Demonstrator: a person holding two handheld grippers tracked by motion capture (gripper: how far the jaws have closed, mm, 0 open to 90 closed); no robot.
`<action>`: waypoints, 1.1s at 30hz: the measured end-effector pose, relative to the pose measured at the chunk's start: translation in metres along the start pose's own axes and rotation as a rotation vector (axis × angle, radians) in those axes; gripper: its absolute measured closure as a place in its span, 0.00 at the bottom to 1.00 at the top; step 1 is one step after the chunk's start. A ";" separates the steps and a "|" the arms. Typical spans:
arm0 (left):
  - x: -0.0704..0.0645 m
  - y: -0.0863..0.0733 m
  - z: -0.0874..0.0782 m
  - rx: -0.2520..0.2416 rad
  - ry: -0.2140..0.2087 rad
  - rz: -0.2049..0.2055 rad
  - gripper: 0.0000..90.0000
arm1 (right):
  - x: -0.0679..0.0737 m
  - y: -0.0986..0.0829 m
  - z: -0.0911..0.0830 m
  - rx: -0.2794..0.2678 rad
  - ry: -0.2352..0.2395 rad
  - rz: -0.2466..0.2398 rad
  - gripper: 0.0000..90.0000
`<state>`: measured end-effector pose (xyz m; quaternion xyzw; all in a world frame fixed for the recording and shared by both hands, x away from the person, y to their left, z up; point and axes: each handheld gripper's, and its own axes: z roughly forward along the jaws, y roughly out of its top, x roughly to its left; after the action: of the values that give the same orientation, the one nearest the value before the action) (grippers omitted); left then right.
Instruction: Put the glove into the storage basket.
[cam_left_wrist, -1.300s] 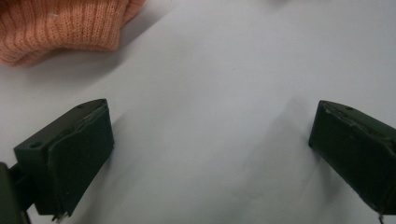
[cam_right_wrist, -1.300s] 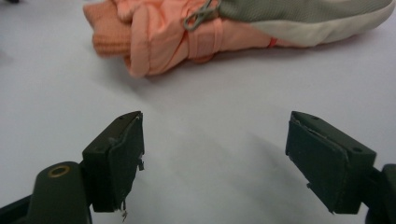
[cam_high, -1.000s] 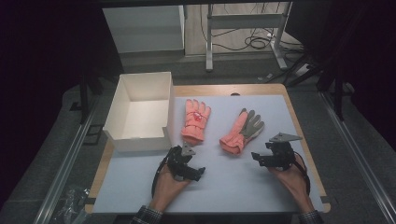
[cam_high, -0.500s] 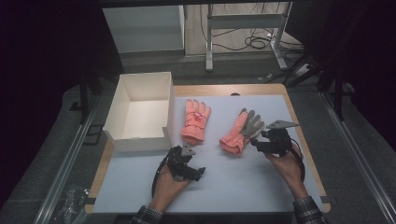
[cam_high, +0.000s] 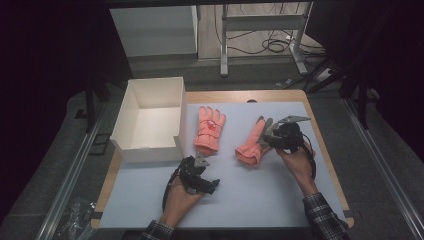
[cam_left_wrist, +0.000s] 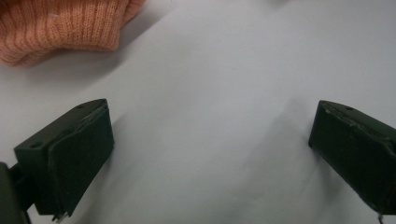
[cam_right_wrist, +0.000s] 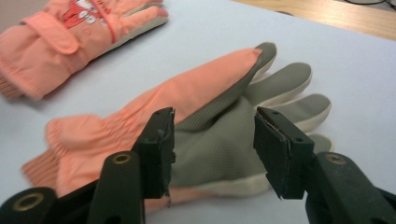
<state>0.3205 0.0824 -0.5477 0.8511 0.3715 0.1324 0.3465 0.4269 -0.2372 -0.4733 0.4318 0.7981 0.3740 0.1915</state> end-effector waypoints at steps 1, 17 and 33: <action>0.000 0.000 0.000 0.000 0.000 0.000 0.00 | -0.001 0.002 0.002 0.001 -0.005 -0.001 0.51; 0.001 0.000 0.000 0.003 0.000 0.009 0.00 | -0.012 -0.004 0.049 0.096 -0.035 0.080 0.47; 0.000 0.000 0.000 0.003 -0.001 -0.002 0.00 | -0.003 -0.004 0.046 0.088 -0.071 0.021 0.90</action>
<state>0.3204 0.0825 -0.5476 0.8513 0.3722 0.1312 0.3456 0.4551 -0.2215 -0.5064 0.4612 0.8020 0.3250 0.1964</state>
